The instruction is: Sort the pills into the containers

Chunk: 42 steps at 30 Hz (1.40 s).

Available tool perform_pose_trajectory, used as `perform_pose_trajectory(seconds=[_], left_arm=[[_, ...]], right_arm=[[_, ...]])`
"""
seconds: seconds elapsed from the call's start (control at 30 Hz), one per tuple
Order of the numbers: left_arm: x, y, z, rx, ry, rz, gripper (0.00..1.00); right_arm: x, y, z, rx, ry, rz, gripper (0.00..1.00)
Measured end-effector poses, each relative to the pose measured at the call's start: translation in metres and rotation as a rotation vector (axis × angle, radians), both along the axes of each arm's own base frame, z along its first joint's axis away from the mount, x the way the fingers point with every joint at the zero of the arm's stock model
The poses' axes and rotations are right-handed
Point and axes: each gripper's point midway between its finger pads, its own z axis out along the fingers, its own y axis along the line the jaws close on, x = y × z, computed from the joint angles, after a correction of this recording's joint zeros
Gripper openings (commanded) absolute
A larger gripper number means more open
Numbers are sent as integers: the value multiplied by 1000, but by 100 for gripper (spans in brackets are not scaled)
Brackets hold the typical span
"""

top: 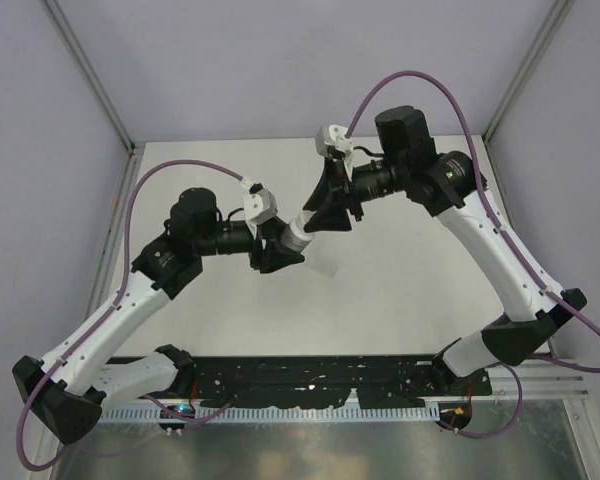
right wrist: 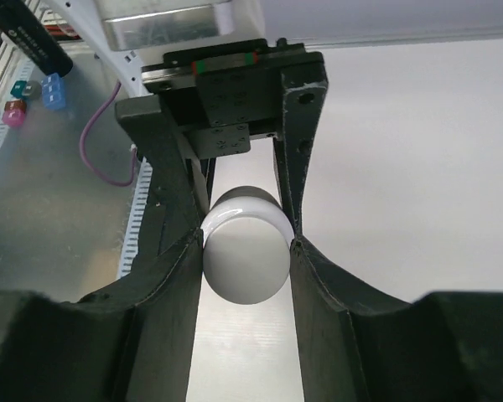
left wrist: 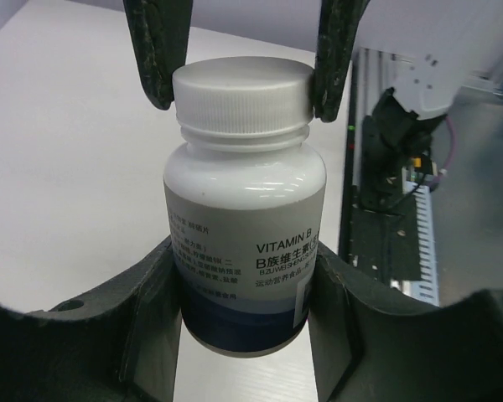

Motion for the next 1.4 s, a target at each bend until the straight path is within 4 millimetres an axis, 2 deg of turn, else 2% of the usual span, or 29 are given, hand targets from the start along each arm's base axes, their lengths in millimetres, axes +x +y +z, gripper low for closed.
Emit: perform_pose_trajectory(seconds=[0.27, 0.43, 0.6, 0.8, 1.0, 1.13, 1.4], left_arm=[[-46, -10, -2, -35, 91, -285, 0], [-61, -11, -5, -41, 142, -384, 0], [-63, -11, -4, -44, 151, -394, 0], [-61, -11, -5, -39, 152, -379, 0], [-59, -10, -3, -40, 122, -362, 0], [-57, -8, 2, -43, 84, -334, 0], [-40, -4, 5, -31, 9, -216, 0]], right_arm=[[-46, -10, 0, -41, -179, 140, 24], [-60, -11, -3, -80, -265, 186, 27], [-62, -13, -2, -93, -305, 201, 37], [-59, -14, -4, -105, -313, 196, 64], [-48, -17, -9, -144, -319, 142, 83], [-44, -17, -8, -151, -313, 112, 93], [-37, -14, -1, -133, -254, 49, 96]])
